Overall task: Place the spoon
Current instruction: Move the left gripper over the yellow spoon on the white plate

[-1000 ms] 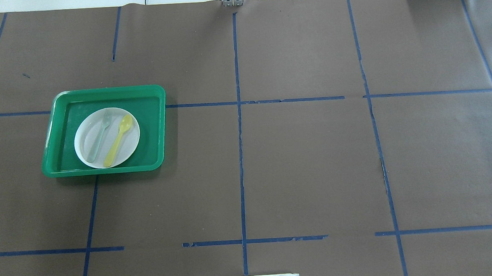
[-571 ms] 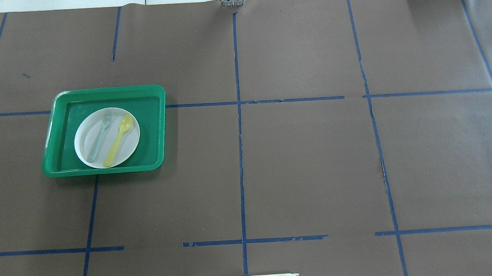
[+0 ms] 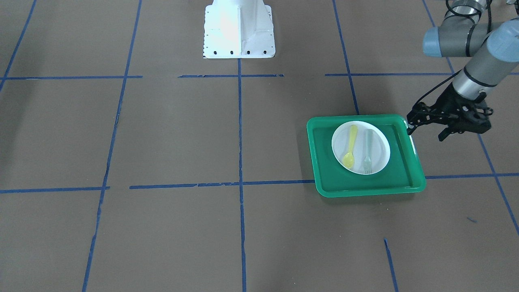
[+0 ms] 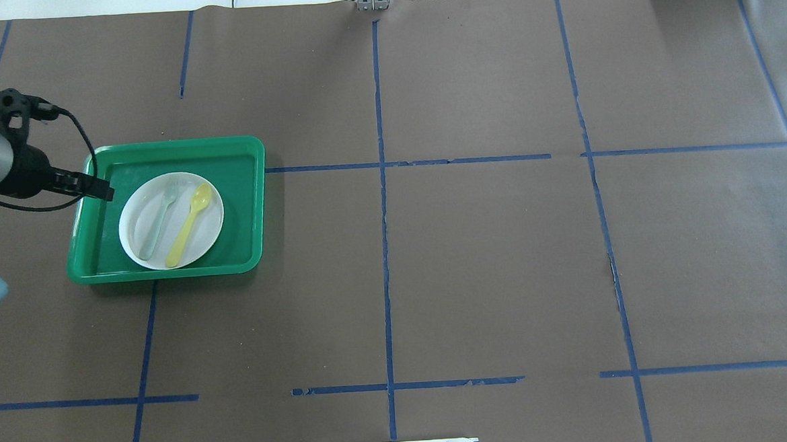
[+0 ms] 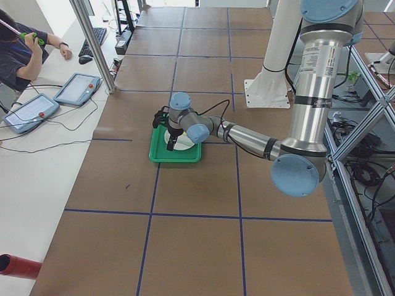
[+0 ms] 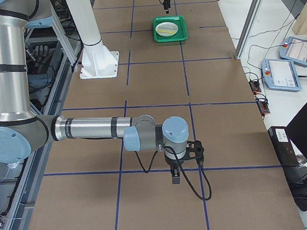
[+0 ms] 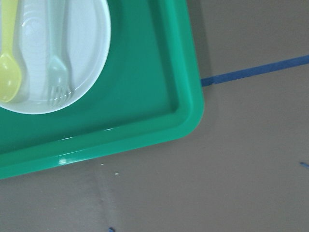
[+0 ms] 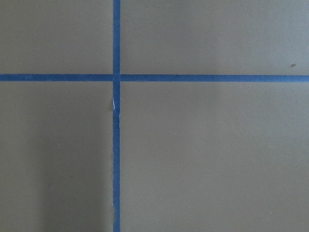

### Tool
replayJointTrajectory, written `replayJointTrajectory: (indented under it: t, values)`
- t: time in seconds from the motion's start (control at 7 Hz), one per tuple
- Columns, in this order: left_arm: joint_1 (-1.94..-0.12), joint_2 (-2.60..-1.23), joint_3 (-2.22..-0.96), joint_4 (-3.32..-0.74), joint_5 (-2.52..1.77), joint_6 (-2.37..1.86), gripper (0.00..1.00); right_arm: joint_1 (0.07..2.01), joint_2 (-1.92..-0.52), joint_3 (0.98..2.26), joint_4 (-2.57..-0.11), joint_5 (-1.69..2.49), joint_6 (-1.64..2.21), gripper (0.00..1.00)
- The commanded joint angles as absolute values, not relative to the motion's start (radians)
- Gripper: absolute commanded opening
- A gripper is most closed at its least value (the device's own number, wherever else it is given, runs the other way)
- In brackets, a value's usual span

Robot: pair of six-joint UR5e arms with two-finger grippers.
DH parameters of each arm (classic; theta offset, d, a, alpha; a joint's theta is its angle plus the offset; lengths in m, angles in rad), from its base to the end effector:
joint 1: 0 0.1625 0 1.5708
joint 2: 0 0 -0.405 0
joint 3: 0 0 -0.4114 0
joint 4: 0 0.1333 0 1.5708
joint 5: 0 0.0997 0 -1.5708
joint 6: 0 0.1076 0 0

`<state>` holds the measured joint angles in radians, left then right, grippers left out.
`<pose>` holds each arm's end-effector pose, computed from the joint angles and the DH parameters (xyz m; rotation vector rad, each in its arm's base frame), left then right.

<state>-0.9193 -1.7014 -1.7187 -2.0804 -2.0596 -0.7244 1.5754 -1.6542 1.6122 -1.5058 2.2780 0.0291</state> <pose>0.2895 -0.5161 0.4473 0.3021 0.8471 0.1246 0.0656 -0.4786 0.6628 0.0134 -0.7074 0.0241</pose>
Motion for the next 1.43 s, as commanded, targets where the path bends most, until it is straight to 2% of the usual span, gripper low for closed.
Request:
replayJointTrajectory:
  t: [0.0, 0.43, 0.71, 1.29]
  values:
    - [-0.827, -1.784, -1.674, -2.082, -1.997, -0.785, 1.00, 1.575, -1.655, 1.612, -1.506, 2.278, 0.029, 1.00]
    - [-0.717, -1.812, -1.640, -2.082, -1.933, -0.830, 0.98, 1.575, -1.655, 1.612, -1.505, 2.278, 0.029, 1.00]
    - [-0.706, -1.824, -1.631, -2.082, -1.939, -0.831, 0.65, 1.575, -1.655, 1.612, -1.506, 2.278, 0.029, 1.00]
    - [-0.706, -1.835, -1.632, -2.082, -1.937, -0.828, 0.65, 1.575, -1.655, 1.612, -1.506, 2.278, 0.029, 1.00]
